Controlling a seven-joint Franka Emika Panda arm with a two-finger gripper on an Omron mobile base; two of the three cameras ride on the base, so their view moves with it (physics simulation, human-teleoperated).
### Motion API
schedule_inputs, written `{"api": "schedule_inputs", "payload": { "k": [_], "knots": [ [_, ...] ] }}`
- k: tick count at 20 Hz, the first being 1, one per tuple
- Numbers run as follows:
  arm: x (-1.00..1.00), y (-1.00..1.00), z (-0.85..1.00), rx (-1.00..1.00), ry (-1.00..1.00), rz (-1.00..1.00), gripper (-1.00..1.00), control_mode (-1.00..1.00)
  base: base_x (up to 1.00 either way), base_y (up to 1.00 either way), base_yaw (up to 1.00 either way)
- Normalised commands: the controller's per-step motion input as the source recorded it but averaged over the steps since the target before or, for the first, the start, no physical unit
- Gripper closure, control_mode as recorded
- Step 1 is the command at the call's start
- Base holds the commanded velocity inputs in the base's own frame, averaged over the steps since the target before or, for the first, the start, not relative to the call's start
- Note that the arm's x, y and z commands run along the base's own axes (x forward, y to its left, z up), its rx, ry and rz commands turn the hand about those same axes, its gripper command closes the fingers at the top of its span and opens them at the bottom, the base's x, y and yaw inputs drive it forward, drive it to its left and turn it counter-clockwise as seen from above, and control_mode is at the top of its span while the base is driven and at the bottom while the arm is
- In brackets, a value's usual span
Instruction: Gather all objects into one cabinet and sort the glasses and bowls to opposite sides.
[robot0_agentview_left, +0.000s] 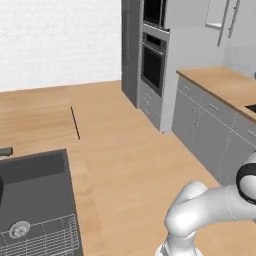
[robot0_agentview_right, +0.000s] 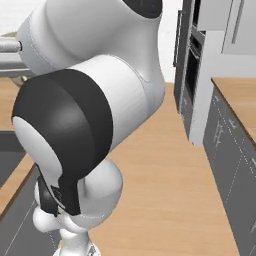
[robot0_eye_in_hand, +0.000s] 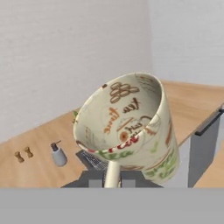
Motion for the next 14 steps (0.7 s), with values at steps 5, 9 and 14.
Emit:
{"api": "schedule_inputs", "payload": {
  "k": [5, 9, 14],
  "knots": [
    [0.00, 0.00, 0.00, 0.00, 0.00, 0.00, 1.00, 1.00, 1.00, -0.26, 0.31],
    [0.00, 0.00, 0.00, 0.00, 0.00, 0.00, 1.00, 1.00, 1.00, -0.58, 0.16],
    [0.00, 0.00, 0.00, 0.00, 0.00, 0.00, 1.00, 1.00, 1.00, -0.80, 0.08]
  ]
}}
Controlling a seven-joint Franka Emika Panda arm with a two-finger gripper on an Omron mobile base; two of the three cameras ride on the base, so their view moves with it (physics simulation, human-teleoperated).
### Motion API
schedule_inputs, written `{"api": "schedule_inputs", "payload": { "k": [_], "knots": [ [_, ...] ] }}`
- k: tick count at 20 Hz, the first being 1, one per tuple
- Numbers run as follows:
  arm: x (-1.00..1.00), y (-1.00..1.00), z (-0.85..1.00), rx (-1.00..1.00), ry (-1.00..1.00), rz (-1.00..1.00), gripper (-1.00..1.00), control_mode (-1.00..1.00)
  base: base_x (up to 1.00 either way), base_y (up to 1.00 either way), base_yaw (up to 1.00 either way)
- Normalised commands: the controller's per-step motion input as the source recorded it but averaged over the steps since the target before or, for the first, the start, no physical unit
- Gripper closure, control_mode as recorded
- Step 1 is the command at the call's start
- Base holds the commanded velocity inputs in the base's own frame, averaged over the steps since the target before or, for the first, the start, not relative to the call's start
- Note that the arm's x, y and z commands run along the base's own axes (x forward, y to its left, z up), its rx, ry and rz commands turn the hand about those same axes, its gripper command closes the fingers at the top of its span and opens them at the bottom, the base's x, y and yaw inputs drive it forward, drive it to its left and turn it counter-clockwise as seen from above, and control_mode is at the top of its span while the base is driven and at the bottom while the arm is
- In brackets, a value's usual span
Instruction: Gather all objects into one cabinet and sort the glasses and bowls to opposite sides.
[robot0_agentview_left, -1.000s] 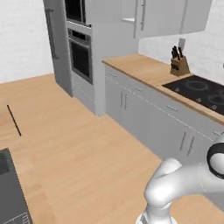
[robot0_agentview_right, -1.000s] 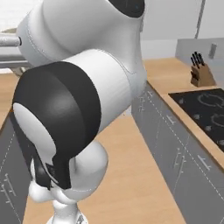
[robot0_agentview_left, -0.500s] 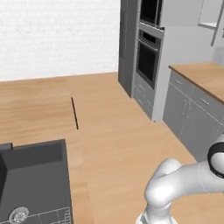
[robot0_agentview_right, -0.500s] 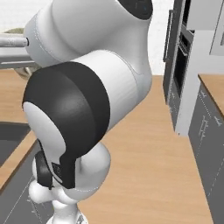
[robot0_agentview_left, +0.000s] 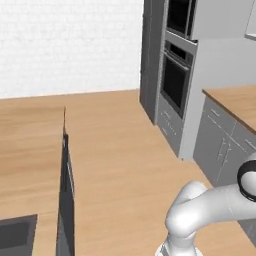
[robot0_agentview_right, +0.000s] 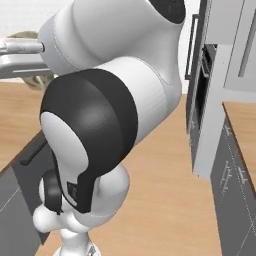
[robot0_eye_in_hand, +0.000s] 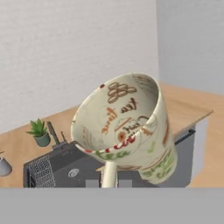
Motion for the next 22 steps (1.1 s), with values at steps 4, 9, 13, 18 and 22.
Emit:
{"api": "schedule_inputs", "payload": {
  "k": [4, 9, 13, 18, 22],
  "knots": [
    [0.00, 0.00, 0.00, 0.00, 0.00, 0.00, 1.00, 1.00, 1.00, -0.74, 0.08],
    [0.00, 0.00, 0.00, 0.00, 0.00, 0.00, 1.00, 1.00, 0.56, -0.38, -0.22],
    [0.00, 0.00, 0.00, 0.00, 0.00, 0.00, 1.00, 1.00, -0.01, 0.23, -0.20],
    [0.00, 0.00, 0.00, 0.00, 0.00, 0.00, 1.00, 1.00, 0.02, 0.00, -0.44],
    [0.00, 0.00, 0.00, 0.00, 0.00, 0.00, 1.00, 1.00, 0.06, 0.18, -0.52]
  ]
}}
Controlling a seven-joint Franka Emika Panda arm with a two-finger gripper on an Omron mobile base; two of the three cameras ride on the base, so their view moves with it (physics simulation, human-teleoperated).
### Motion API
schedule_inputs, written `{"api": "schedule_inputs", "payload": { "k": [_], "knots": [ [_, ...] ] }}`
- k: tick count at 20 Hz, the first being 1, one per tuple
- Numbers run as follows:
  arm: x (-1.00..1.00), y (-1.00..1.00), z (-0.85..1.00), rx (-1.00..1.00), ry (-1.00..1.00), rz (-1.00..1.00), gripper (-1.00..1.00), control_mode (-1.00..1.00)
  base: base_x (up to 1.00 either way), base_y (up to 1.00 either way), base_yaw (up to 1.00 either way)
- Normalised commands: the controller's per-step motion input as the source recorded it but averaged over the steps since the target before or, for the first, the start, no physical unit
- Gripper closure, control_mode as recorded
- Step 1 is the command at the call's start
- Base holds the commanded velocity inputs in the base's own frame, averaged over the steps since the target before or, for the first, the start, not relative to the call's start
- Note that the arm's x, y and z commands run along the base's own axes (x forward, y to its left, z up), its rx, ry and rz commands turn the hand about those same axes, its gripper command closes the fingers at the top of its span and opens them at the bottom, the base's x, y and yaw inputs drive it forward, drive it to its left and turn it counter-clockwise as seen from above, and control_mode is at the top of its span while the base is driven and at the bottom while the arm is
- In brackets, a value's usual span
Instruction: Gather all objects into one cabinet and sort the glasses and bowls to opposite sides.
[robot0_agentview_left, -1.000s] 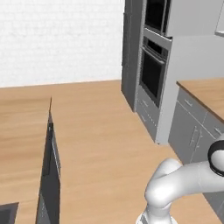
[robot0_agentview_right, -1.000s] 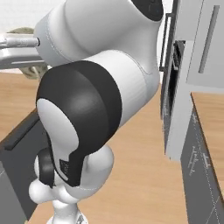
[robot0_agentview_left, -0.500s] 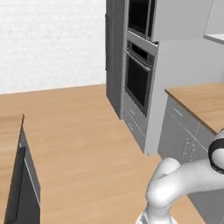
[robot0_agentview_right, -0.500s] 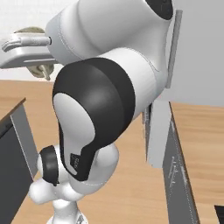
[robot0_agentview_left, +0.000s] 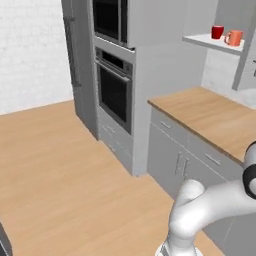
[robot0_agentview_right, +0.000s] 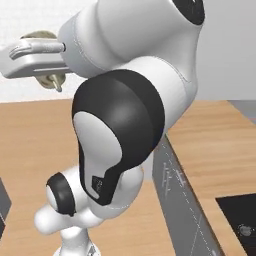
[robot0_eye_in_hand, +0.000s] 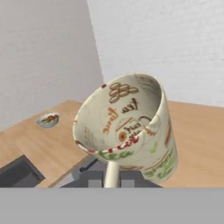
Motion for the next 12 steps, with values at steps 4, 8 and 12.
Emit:
{"api": "schedule_inputs", "payload": {
  "k": [4, 8, 12],
  "knots": [
    [0.00, 0.00, 0.00, 0.00, 0.00, 0.00, 1.00, 1.00, -0.35, 1.00, 0.22],
    [0.00, 0.00, 0.00, 0.00, 0.00, 0.00, 1.00, 1.00, -0.16, 1.00, 0.34],
    [0.00, 0.00, 0.00, 0.00, 0.00, 0.00, 1.00, 1.00, 0.86, 0.71, 0.30]
  ]
}}
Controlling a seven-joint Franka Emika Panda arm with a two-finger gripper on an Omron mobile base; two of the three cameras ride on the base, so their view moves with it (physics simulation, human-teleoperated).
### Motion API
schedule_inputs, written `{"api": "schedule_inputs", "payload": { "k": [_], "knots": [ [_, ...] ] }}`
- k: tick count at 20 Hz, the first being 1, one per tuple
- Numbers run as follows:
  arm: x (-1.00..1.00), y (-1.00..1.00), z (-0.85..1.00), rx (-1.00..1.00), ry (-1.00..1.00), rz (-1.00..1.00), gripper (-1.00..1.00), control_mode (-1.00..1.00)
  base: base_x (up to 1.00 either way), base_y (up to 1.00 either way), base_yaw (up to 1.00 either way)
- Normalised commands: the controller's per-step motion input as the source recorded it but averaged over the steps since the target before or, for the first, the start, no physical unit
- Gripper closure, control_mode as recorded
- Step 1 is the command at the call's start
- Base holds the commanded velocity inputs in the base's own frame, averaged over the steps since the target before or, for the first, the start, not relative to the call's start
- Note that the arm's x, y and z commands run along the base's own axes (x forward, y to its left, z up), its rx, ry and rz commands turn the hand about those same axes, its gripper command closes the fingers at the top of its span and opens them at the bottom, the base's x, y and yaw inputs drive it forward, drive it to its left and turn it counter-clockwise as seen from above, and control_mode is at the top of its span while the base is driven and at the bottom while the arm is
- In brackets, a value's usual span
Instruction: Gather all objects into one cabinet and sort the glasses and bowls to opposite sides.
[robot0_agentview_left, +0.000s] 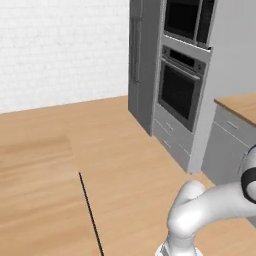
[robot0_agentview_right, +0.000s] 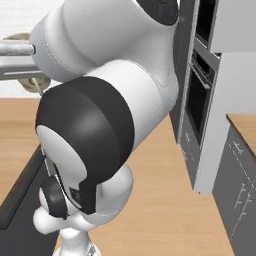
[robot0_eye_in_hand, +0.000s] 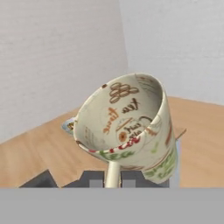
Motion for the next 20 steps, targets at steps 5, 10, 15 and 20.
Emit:
{"api": "schedule_inputs", "payload": {
  "k": [5, 10, 15, 20],
  "knots": [
    [0.00, 0.00, 0.00, 0.00, 0.00, 0.00, 1.00, 1.00, 1.00, 0.12, 0.24],
    [0.00, 0.00, 0.00, 0.00, 0.00, 0.00, 1.00, 1.00, 1.00, 0.07, 0.27],
    [0.00, 0.00, 0.00, 0.00, 0.00, 0.00, 1.00, 1.00, 0.97, -0.32, -0.04],
    [0.00, 0.00, 0.00, 0.00, 0.00, 0.00, 1.00, 1.00, 0.59, -0.53, -0.74]
  ]
}}
